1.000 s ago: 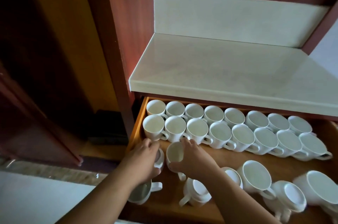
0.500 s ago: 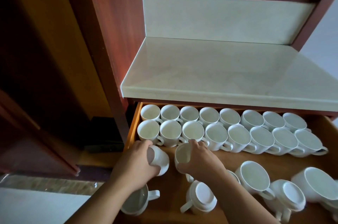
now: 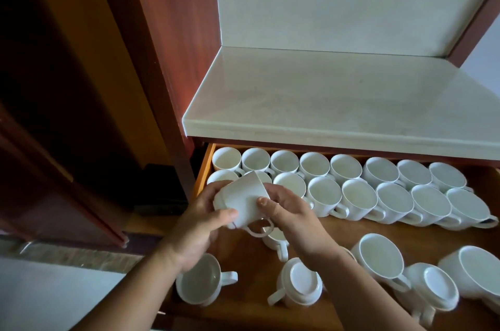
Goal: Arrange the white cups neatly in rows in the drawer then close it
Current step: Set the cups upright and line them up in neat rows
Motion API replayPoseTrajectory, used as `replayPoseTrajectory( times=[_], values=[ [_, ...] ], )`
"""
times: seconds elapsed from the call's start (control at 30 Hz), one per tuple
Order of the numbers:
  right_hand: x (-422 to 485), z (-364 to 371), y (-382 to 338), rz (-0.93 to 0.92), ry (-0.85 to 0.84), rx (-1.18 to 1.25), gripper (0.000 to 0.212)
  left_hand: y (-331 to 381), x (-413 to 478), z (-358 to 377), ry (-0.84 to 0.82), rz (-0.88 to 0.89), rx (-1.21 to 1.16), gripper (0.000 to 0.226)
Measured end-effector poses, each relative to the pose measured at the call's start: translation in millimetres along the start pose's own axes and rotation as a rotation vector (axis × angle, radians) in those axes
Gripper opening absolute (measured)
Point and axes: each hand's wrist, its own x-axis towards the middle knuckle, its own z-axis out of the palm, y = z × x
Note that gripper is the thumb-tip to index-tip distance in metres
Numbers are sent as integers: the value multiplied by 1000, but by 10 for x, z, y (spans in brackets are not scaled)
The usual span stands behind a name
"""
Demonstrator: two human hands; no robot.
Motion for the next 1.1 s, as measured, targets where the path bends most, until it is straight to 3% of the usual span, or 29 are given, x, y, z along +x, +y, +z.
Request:
replayPoseTrajectory(
  times=[0.07,0.13,0.3,0.43,0.53,0.63,0.73,0.93,1.1],
  values=[
    [-10,12,-32,7,-23,95,36,4,-19,-16,-28,-33,114,71],
    [-10,15,-30,0,-22,17,36,-5,-29,-29,-35,-22,334,71],
    [-11,95,63,31,67,-417,75,-77,-22,-44,-42,69,769,83],
    [-3,159,129,-14,3,-552,82,-148,-13,-79,-9,174,958,77],
    [11,93,112,-23,74,-525,74,-184,13,-123,60,220,1062,77],
    [19,-70,121,26,253,-781,56,-221,27,-154,84,209,1209,83],
    [25,-152,167,210,180,-1005,56,-241,31,-134,88,149,1316,89],
    [36,-98,300,352,93,-1011,78,-297,53,-106,98,137,1411,87],
    [48,-111,299,337,77,-977,81,-378,79,-121,94,156,1584,85]
  ],
)
